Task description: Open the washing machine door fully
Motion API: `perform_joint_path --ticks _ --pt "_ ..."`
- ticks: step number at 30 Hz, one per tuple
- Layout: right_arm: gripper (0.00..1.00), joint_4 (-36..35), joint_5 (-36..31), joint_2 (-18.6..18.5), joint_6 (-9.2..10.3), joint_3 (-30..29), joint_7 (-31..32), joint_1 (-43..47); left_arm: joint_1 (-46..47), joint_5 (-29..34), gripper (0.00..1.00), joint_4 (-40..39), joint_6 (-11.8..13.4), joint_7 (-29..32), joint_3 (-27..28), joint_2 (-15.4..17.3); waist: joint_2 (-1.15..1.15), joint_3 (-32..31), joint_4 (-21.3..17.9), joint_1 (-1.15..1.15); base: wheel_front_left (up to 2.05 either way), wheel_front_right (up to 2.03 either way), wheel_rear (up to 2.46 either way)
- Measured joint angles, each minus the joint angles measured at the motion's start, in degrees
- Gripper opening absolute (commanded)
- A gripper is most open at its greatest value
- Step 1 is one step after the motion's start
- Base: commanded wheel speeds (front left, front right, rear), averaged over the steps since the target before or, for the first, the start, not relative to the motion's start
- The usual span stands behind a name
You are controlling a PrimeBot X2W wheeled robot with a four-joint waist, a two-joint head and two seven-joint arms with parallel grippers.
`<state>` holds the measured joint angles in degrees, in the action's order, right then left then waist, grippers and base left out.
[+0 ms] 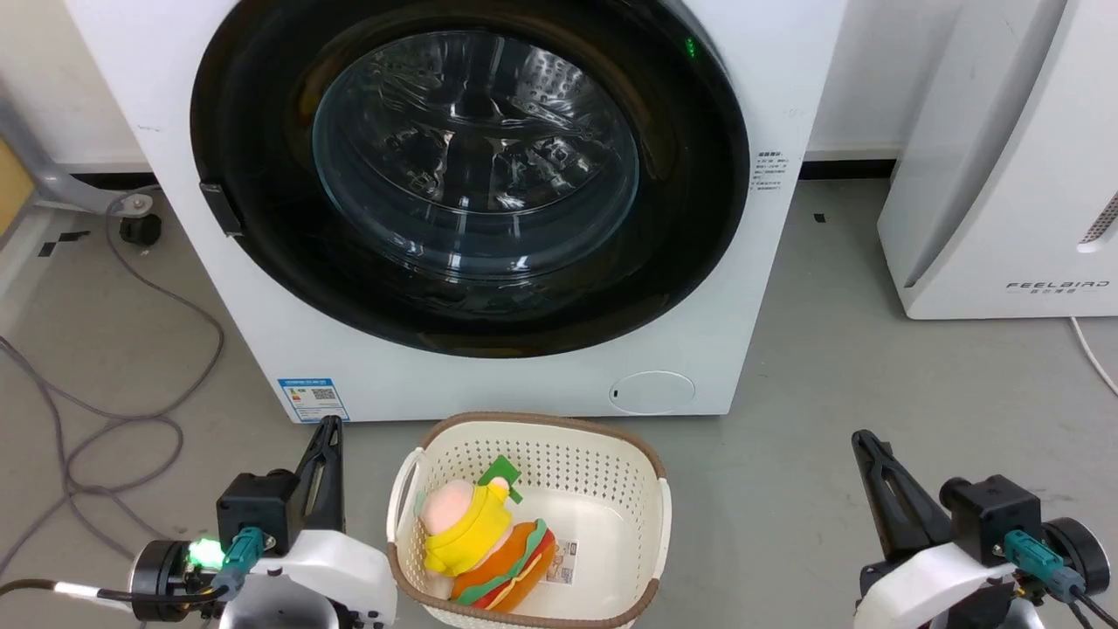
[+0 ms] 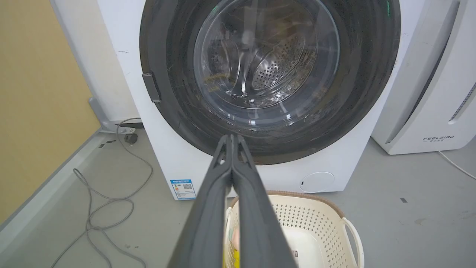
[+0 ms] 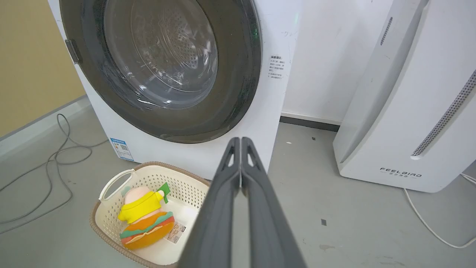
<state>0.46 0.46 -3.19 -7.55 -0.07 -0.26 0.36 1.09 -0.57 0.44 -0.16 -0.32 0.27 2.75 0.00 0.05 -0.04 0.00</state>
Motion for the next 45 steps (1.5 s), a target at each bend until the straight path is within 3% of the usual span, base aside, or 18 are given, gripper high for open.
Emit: perform_joint_path --ticks 8,9,22,23,24,35,45 --pt "0.00 -0.1 0.0 0.0 0.00 0.0 0.2 0.0 0.0 0.5 0.00 -0.2 0.0 0.3 -0.2 0.0 0.00 -0.1 0.0 0.00 0.00 0.00 0.00" --pt "1.00 -0.1 0.0 0.0 0.00 0.0 0.2 0.0 0.0 0.5 1.00 -0.2 0.0 0.3 -0.2 0.0 0.00 -0.1 0.0 0.00 0.00 0.00 0.00" --pt "1.00 -0.2 0.7 0.0 0.00 -0.3 -0.1 0.4 0.0 -0.2 1.00 0.7 0.0 -0.5 -1.2 0.0 0.00 -0.4 -0.1 0.00 0.00 0.00 0.00" --pt "0.15 -0.2 0.8 0.0 -0.01 -0.4 -0.1 0.5 0.0 -0.2 1.00 0.8 0.0 -0.8 -1.3 0.0 0.00 -0.4 -0.1 0.00 0.00 0.00 0.00" --pt "0.00 -0.3 1.0 0.0 -0.01 -0.3 -0.1 0.5 0.0 -0.2 1.00 0.9 0.0 -0.8 -1.4 0.0 0.00 -0.5 -0.1 0.00 0.00 0.00 0.00" --pt "0.00 -0.8 2.6 0.0 -0.01 -0.7 -0.6 1.8 0.0 -1.2 1.00 1.9 0.0 -2.1 -2.2 0.0 0.00 -0.9 -0.2 0.00 0.00 0.00 0.00" --pt "0.00 0.7 10.6 0.0 0.00 -1.8 -2.8 1.9 0.0 -2.2 1.00 2.9 0.0 -3.3 -3.1 0.0 0.00 -1.1 -0.2 0.00 0.00 0.00 0.00"
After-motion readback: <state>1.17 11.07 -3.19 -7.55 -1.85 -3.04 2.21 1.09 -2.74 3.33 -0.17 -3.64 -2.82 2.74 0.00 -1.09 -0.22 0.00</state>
